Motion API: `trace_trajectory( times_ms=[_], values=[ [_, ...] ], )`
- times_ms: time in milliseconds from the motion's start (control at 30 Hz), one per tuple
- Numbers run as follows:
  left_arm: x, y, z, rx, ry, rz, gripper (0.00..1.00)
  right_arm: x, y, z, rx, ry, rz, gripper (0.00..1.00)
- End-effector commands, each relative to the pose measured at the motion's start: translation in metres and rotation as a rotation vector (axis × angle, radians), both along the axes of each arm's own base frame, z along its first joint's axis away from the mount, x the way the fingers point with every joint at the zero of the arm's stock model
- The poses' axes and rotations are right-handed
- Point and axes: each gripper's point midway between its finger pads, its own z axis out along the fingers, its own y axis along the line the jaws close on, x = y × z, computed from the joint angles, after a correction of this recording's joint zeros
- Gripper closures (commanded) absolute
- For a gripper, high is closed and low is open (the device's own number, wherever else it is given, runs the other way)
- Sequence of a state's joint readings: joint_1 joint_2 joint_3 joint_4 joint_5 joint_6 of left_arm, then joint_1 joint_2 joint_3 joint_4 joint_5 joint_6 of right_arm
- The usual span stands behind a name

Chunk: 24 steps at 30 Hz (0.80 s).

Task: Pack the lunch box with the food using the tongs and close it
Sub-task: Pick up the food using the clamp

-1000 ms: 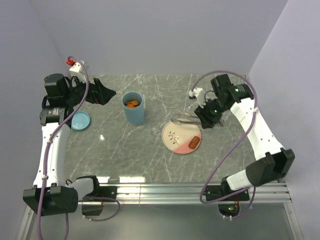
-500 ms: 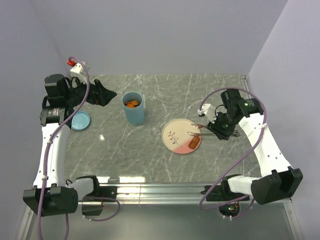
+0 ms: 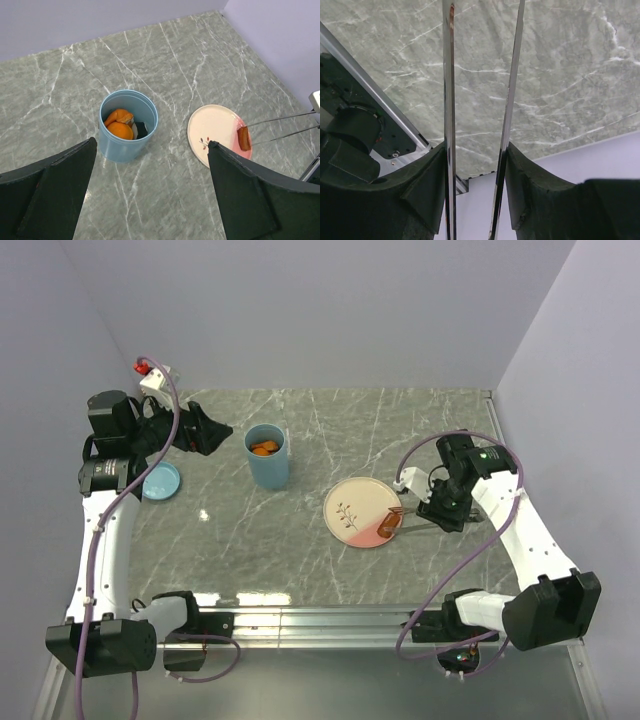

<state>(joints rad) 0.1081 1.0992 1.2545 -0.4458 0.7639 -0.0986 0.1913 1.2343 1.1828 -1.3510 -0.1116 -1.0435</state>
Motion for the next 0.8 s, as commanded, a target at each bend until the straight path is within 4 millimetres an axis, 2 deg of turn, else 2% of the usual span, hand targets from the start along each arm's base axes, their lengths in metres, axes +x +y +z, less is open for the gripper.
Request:
trace_trajectory(
  times_ms=[0,400,633,767],
  values=[
    [-0.003,-0.002,0.007,-0.005,-0.026,-0.011,0.01,-0.021,-0.009,0.004,-0.032,0.061,0.027,0.48],
    [0.003,0.000,0.006,-0.005,-0.019,-0.005,0.01,0.013,0.008,-0.001,0.010,0.021,-0.026,0.46],
    [0.006,0.000,0.003,-0.012,-0.010,-0.005,0.01,0.030,0.035,0.000,0.075,0.013,-0.042,0.46],
    [0.009,0.000,0.002,-0.020,-0.006,-0.003,0.01,0.039,0.051,0.009,0.136,0.002,-0.067,0.46]
  ],
)
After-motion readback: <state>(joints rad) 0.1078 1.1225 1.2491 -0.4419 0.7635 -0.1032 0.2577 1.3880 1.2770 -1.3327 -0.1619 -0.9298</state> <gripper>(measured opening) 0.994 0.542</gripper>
